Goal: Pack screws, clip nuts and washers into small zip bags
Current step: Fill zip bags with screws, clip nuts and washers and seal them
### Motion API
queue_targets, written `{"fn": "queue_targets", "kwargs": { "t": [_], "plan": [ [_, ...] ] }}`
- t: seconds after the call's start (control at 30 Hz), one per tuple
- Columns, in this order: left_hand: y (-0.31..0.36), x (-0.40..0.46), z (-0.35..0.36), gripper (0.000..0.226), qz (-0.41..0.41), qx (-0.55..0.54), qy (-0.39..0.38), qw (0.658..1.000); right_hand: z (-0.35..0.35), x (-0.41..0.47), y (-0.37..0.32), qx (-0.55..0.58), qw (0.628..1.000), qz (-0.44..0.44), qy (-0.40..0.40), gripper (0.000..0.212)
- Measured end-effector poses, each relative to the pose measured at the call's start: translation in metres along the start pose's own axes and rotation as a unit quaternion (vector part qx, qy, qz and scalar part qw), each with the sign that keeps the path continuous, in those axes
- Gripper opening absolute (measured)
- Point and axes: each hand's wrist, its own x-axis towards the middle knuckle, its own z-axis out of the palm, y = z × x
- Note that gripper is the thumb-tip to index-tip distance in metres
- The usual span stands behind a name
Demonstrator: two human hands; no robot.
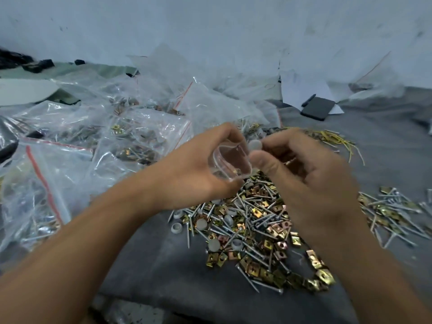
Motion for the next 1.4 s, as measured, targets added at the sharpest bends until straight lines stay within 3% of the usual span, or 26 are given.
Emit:
{"fn": "queue_targets", "kwargs": {
  "t": [0.13, 0.47, 0.6, 0.67, 0.73, 0.8, 0.9, 1.0, 1.1, 1.23, 1.4],
  "plan": [
    [-0.001, 0.004, 0.005, 0.041, 0.031, 0.008, -0.013, 0.999, 0.005, 0.0, 0.001, -0.111, 0.993, -0.038, -0.019, 0.02],
    [-0.001, 0.003, 0.005, 0.037, 0.008, -0.012, -0.02, 1.0, 0.012, -0.002, 0.001, -0.116, 0.993, -0.036, -0.004, 0.022],
    [-0.002, -0.001, -0.001, 0.041, -0.016, -0.01, -0.017, 1.0, 0.005, -0.003, -0.001, -0.033, 0.998, -0.033, 0.04, 0.026],
    [-0.002, -0.004, -0.004, 0.042, -0.026, -0.004, -0.006, 1.0, -0.005, -0.002, -0.001, 0.055, 0.993, -0.003, 0.101, 0.02],
    [0.0, -0.006, -0.007, 0.04, -0.033, 0.002, 0.007, 0.999, -0.015, -0.002, 0.004, 0.062, 0.989, 0.022, 0.133, 0.014],
    [0.001, -0.007, -0.012, 0.035, -0.049, 0.006, 0.028, 0.998, -0.019, -0.006, 0.011, 0.016, 0.995, 0.05, 0.089, 0.013],
    [0.0, -0.006, -0.016, 0.04, -0.08, -0.039, 0.115, 0.989, -0.007, -0.015, 0.013, -0.062, 0.995, 0.036, -0.065, 0.01],
    [-0.002, -0.002, -0.019, 0.043, -0.092, -0.1, 0.191, 0.972, 0.018, -0.02, 0.004, -0.13, 0.968, -0.028, -0.211, 0.013],
    [-0.006, -0.001, -0.023, 0.034, -0.084, -0.155, 0.227, 0.958, 0.039, -0.021, 0.001, -0.162, 0.943, -0.061, -0.284, 0.016],
    [-0.008, -0.001, -0.026, 0.034, -0.086, -0.163, 0.249, 0.951, 0.047, -0.019, 0.004, -0.185, 0.932, -0.063, -0.306, 0.022],
    [-0.004, -0.003, -0.029, 0.038, -0.095, -0.162, 0.276, 0.943, 0.057, -0.022, -0.002, -0.127, 0.968, -0.063, -0.205, 0.018]
  ]
}}
